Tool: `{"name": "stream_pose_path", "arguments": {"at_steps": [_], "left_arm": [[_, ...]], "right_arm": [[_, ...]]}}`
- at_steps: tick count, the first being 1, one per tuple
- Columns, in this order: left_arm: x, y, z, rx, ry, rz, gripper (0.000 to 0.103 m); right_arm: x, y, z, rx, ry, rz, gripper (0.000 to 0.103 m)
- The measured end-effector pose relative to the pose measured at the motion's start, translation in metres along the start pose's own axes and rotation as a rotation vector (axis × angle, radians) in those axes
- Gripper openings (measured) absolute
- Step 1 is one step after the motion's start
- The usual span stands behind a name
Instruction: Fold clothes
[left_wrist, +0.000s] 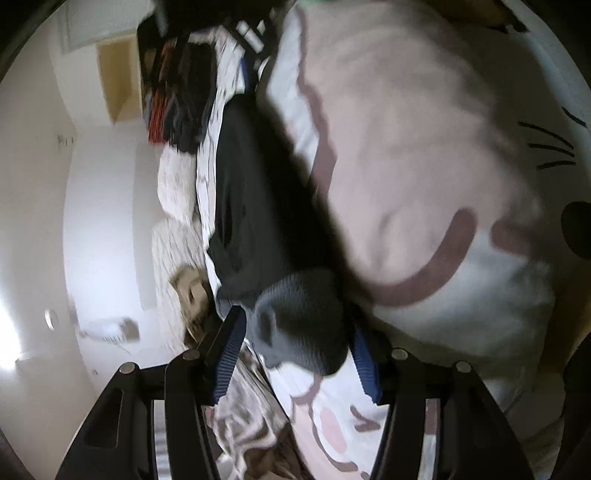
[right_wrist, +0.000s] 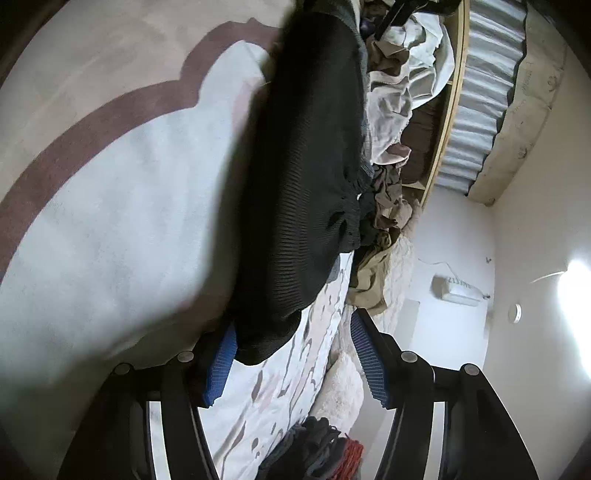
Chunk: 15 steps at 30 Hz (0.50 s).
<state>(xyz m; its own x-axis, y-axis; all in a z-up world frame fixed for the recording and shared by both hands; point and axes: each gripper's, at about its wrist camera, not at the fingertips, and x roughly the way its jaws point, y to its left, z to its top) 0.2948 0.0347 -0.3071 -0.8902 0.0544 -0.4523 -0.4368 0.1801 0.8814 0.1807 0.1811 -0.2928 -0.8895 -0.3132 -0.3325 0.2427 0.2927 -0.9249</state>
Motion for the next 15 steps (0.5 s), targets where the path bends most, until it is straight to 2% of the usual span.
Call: {"name": "stream_pose_path", "arguments": {"at_steps": [1,3,4,5,7,10,15], "left_arm": [[0.002,-0.002,0.002,0.009,0.001,0.003,0.055],[0.010,-0.003,0.003,0.013,0.012,-0.001,0.055],[0.014,-0.002,0.002,0.007,0.026,-0.012,0.049],[0.019,0.001,-0.001,0.000,0.052,-0.030,0.036],[0.028,0.002,-0.008,-0.011,0.100,-0.061,0.025],[0.039,-0.006,-0.026,-0.004,0.158,-0.086,0.014],[0.041,-0.003,-0.035,-0.025,0.144,-0.080,0.015]], "right_arm": [[0.001,0.002,0.001,-0.001,0.000,0.007,0.061],[0.002,0.012,0.000,-0.029,0.004,0.018,0.048],[0.005,0.019,0.001,-0.053,0.011,0.027,0.035],[0.007,0.023,0.001,-0.072,0.022,0.033,0.025],[0.011,0.024,0.000,-0.090,0.032,0.034,0.019],[0.018,0.017,-0.010,-0.068,0.074,0.039,0.019],[0.019,0.016,-0.025,-0.036,0.117,0.072,0.019]]}}
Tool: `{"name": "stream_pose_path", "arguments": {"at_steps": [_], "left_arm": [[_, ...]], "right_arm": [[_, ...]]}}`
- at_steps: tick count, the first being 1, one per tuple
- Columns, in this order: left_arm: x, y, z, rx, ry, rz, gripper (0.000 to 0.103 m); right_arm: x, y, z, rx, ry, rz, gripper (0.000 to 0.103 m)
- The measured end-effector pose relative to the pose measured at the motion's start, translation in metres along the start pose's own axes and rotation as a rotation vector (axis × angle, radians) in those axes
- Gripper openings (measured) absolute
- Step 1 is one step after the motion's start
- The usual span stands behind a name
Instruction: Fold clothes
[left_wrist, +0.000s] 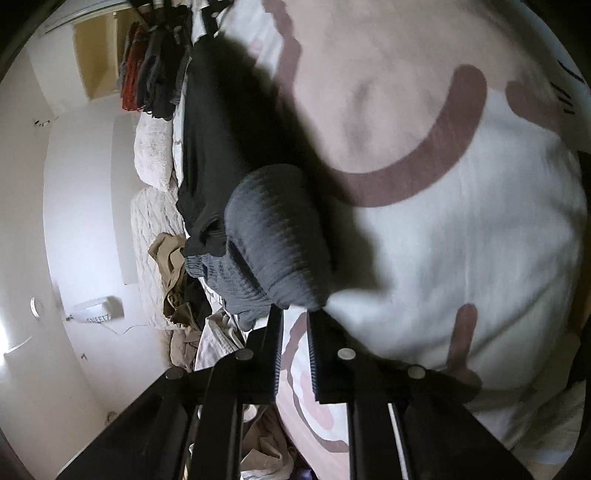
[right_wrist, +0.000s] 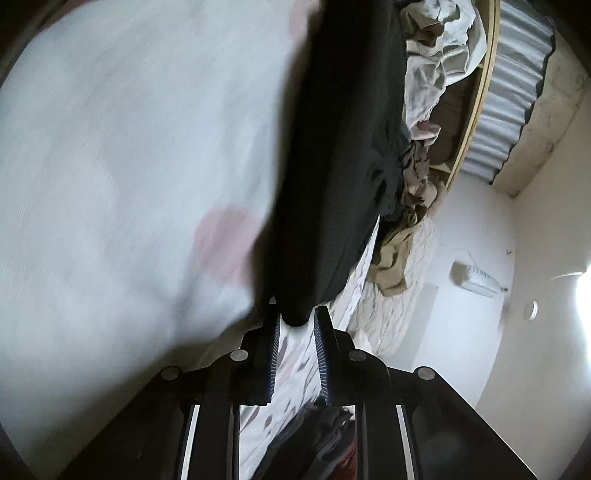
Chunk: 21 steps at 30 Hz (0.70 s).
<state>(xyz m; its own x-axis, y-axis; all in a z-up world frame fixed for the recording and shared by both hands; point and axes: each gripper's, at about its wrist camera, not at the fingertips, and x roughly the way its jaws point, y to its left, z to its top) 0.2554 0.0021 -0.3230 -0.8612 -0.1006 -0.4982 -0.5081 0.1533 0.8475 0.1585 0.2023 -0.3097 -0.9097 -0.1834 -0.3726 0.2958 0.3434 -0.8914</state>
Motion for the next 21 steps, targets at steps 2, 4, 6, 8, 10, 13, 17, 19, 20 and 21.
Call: {"name": "stream_pose_path", "arguments": {"at_steps": [2,4,6,8,10,13,17,19,20,21], "left_arm": [[-0.006,0.011,0.000,-0.027,-0.027,0.015,0.050],[-0.018,0.018,0.002,-0.054,-0.071,0.019,0.068],[-0.030,0.027,0.008,-0.079,-0.117,0.003,0.069],[-0.041,0.033,0.015,-0.100,-0.157,-0.011,0.069],[-0.051,0.033,0.025,-0.110,-0.188,-0.027,0.069],[-0.054,0.024,0.042,-0.083,-0.205,-0.038,0.069],[-0.044,0.006,0.064,-0.045,-0.167,0.001,0.069],[-0.034,0.010,0.071,-0.060,-0.148,0.005,0.069],[-0.031,0.011,0.074,-0.069,-0.139,0.006,0.069],[-0.028,0.011,0.076,-0.077,-0.131,0.007,0.069]], "right_arm": [[-0.003,-0.008,-0.001,0.041,0.009,-0.005,0.038],[-0.008,-0.015,-0.005,0.079,0.011,-0.022,0.062],[-0.020,-0.013,-0.013,0.106,-0.010,-0.020,0.075],[-0.030,-0.018,-0.013,0.120,-0.025,0.020,0.076],[-0.036,-0.022,-0.006,0.114,-0.061,0.044,0.076],[-0.045,-0.011,0.004,0.054,-0.109,0.039,0.075],[-0.041,-0.005,0.014,0.009,-0.121,0.006,0.074],[-0.037,-0.003,0.017,0.003,-0.122,-0.027,0.074],[-0.035,0.000,0.018,-0.005,-0.122,-0.042,0.074],[-0.034,0.003,0.020,-0.015,-0.123,-0.057,0.074]]}}
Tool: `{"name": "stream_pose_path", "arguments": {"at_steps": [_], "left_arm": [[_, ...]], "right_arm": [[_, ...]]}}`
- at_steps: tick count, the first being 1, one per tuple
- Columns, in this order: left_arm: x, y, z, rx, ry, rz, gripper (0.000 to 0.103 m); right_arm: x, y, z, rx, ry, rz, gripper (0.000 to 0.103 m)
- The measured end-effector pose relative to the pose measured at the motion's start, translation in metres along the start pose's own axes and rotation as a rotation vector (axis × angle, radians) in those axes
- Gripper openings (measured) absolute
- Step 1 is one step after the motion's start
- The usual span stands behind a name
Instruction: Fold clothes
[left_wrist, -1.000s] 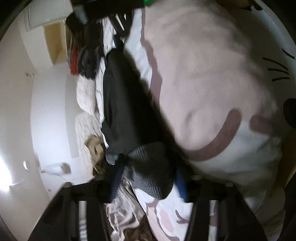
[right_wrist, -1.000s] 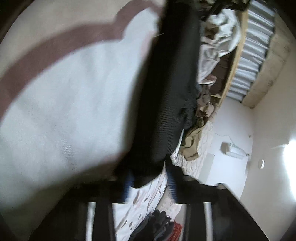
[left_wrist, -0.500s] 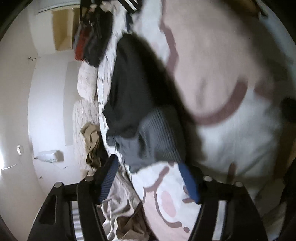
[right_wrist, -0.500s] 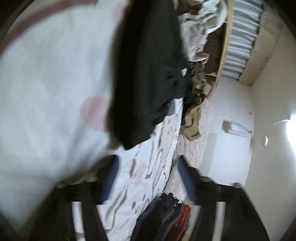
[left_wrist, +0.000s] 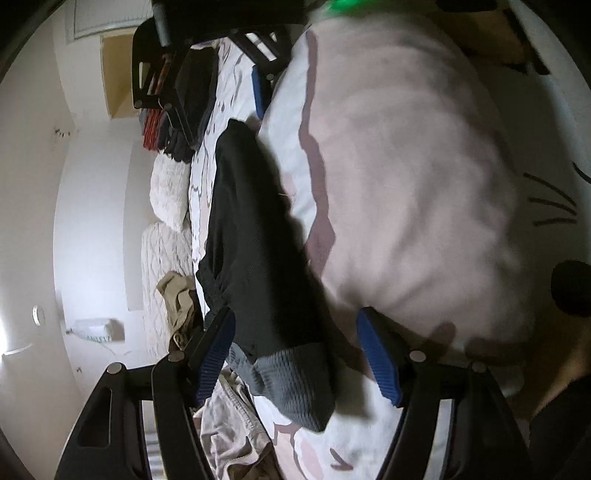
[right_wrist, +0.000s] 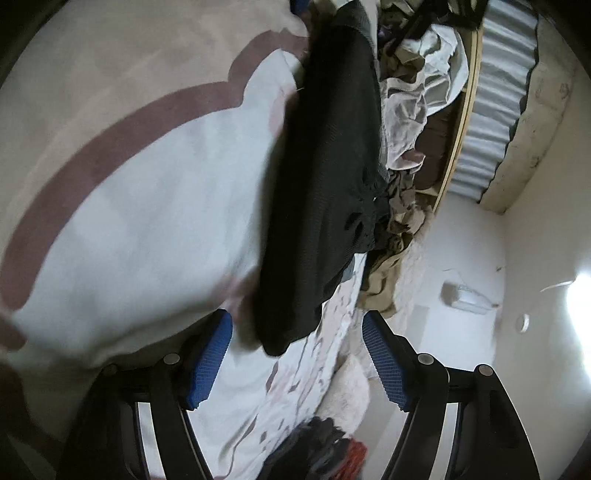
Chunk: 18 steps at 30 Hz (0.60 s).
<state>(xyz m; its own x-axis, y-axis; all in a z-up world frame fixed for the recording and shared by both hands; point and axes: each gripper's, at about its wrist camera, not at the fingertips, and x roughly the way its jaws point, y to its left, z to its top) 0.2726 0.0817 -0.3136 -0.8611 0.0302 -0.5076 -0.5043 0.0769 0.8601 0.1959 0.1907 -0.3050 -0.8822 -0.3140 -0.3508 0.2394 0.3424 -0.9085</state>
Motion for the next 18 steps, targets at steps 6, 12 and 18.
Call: {"name": "stream_pose_path", "arguments": {"at_steps": [6,12,18], "left_arm": [[0.015,0.005,0.005,-0.044,0.041,0.017,0.070],[0.027,0.013,0.005,-0.087,0.082,0.030,0.070],[0.042,0.024,-0.003,-0.135,0.149,0.070,0.070]], "right_arm": [[0.019,0.005,0.013,-0.049,0.001,-0.079,0.074],[0.034,0.012,0.021,-0.091,-0.006,-0.122,0.059],[0.040,0.014,0.018,-0.068,-0.018,-0.100,0.036]]}}
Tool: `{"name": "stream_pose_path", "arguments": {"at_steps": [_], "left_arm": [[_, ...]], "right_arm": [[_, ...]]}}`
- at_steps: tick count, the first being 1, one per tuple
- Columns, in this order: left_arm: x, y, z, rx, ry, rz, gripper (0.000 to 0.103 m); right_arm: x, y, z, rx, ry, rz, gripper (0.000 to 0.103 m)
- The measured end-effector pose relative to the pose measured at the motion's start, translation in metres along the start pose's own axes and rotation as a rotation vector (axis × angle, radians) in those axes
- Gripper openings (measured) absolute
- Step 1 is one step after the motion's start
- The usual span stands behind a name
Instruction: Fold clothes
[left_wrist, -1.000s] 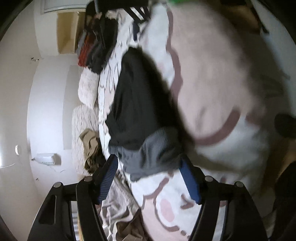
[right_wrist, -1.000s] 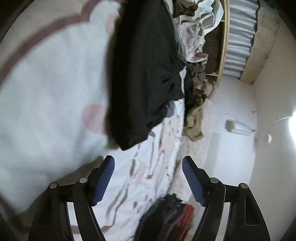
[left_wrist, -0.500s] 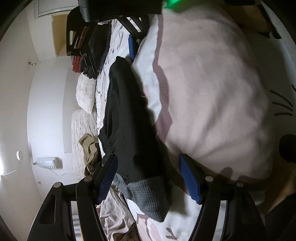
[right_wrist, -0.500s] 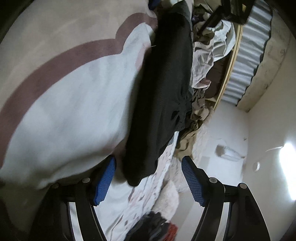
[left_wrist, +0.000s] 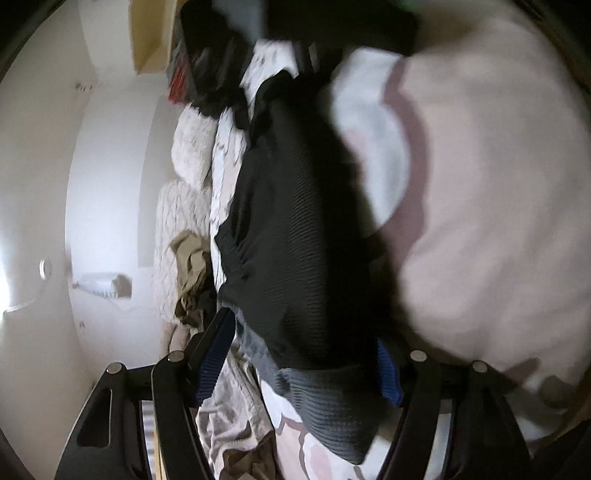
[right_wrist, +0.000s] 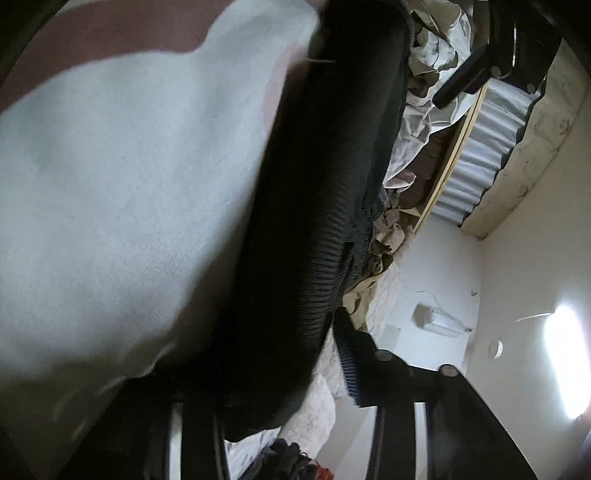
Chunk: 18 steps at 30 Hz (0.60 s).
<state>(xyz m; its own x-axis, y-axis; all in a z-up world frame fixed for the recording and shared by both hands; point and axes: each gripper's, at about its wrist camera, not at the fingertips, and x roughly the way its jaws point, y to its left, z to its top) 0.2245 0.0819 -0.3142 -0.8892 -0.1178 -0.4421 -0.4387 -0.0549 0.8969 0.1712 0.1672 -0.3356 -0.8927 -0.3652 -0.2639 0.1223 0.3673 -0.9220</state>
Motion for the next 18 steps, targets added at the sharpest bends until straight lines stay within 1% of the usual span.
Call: {"name": "stream_pose_path", "arguments": {"at_steps": [5,7,9,10,11,12,13,14,16,18], "left_arm": [[0.006,0.000,-0.004,0.022,0.014,0.044,0.070],[0.008,0.000,-0.007,0.024,0.019,0.042,0.069],[0.009,-0.001,-0.009,0.021,0.017,0.021,0.066],[0.010,-0.002,-0.010,0.021,0.015,0.005,0.061],[0.009,-0.005,-0.011,0.025,0.010,-0.013,0.053],[0.009,-0.008,-0.012,0.031,0.005,-0.030,0.048],[0.009,-0.012,-0.013,0.042,-0.001,-0.042,0.039],[0.009,-0.014,-0.014,0.053,-0.007,-0.047,0.036],[0.009,-0.016,-0.015,0.060,-0.016,-0.055,0.035],[0.011,-0.008,-0.015,0.023,-0.006,-0.093,0.036]], "right_arm": [[-0.002,0.000,-0.002,0.007,-0.004,-0.007,0.036],[-0.003,0.001,-0.002,0.009,-0.014,-0.022,0.036],[-0.006,0.002,-0.004,0.008,-0.041,-0.066,0.036],[-0.008,0.004,-0.005,0.005,-0.056,-0.089,0.036],[-0.010,0.007,-0.005,0.003,-0.065,-0.100,0.036],[-0.010,0.008,-0.005,-0.001,-0.074,-0.104,0.036],[-0.010,0.008,-0.005,-0.005,-0.079,-0.102,0.036],[-0.010,0.008,-0.005,-0.009,-0.084,-0.095,0.036],[-0.008,0.007,-0.005,-0.013,-0.082,-0.062,0.036],[-0.006,0.005,-0.004,-0.010,-0.070,-0.026,0.025]]}}
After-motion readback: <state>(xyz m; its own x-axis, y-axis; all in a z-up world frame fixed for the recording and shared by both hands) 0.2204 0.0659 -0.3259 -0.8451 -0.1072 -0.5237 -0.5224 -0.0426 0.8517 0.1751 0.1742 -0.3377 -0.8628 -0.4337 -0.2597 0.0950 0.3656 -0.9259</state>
